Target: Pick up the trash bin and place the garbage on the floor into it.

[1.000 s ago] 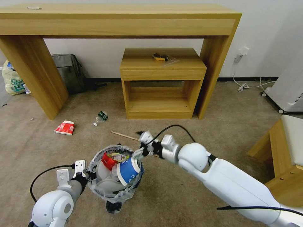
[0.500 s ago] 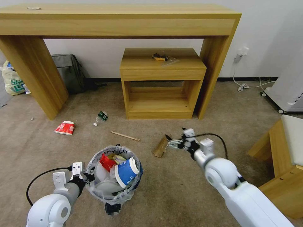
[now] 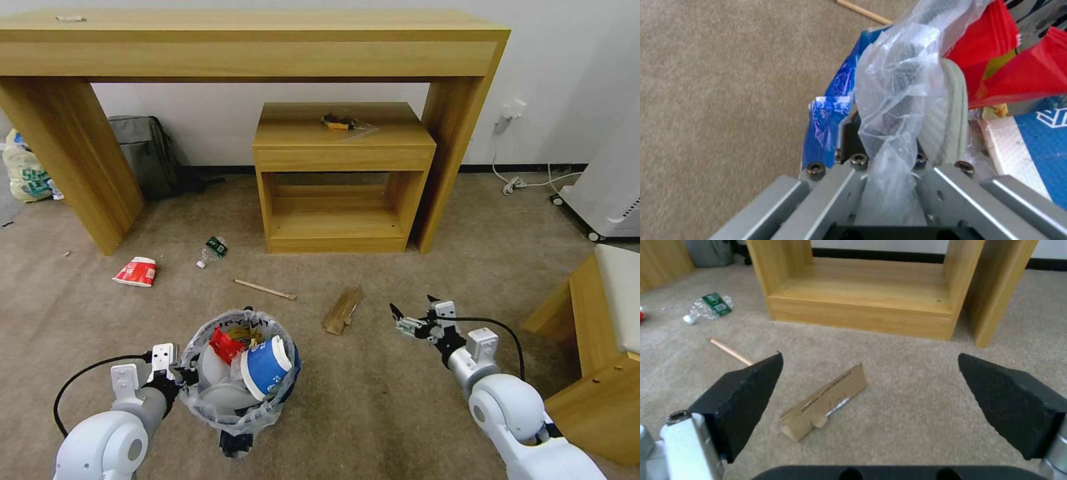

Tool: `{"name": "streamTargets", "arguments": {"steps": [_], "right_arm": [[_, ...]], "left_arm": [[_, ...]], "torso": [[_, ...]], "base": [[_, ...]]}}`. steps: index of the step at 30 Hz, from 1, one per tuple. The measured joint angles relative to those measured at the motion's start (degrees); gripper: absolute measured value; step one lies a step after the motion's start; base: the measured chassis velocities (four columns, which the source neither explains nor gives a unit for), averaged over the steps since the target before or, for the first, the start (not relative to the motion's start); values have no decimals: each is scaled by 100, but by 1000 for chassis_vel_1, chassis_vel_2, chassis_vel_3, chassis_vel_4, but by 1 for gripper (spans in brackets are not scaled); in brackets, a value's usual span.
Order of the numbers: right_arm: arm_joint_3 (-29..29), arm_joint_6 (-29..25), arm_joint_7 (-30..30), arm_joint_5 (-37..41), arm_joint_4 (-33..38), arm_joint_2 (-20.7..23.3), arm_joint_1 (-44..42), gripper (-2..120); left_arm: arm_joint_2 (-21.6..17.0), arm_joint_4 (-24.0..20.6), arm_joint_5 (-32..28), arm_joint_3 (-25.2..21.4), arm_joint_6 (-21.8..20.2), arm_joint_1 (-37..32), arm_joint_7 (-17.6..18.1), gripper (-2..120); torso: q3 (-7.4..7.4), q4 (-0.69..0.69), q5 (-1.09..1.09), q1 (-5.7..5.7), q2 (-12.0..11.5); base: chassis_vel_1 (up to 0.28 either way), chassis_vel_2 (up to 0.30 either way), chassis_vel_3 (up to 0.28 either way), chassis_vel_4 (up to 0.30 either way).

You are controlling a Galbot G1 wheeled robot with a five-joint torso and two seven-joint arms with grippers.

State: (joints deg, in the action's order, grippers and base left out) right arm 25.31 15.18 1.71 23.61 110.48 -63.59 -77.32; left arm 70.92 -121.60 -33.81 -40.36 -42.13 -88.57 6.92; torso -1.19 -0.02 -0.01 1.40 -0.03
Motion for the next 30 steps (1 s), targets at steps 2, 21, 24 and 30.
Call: {"name": "streamTargets", "arguments": {"steps": [2, 21, 24, 30], "right_arm": [[29, -25, 18, -28, 1, -66, -53, 100], [-726, 440, -352, 279, -656, -301, 533, 100], [-957, 694, -548, 538, -850, -321, 785, 100], [-1584, 1509, -1259, 1276, -1480, -551, 1607, 100]], "left_arm": [[3, 13, 2, 9, 0, 16, -1, 0], [49, 43, 7, -59, 0, 10, -32, 0], [49, 42, 7, -68, 0, -8, -37, 0], [53, 15, 14, -118, 0, -53, -49, 0]], "torso": [[-1, 1, 0, 0, 0], [-1, 0, 1, 1, 0], [-1, 0, -1, 0, 0], [-1, 1, -1, 1, 0]], "base": [[-131, 139, 142, -145], [-99, 96, 101, -92], [0, 0, 0, 0], [0, 0, 0, 0]]}}
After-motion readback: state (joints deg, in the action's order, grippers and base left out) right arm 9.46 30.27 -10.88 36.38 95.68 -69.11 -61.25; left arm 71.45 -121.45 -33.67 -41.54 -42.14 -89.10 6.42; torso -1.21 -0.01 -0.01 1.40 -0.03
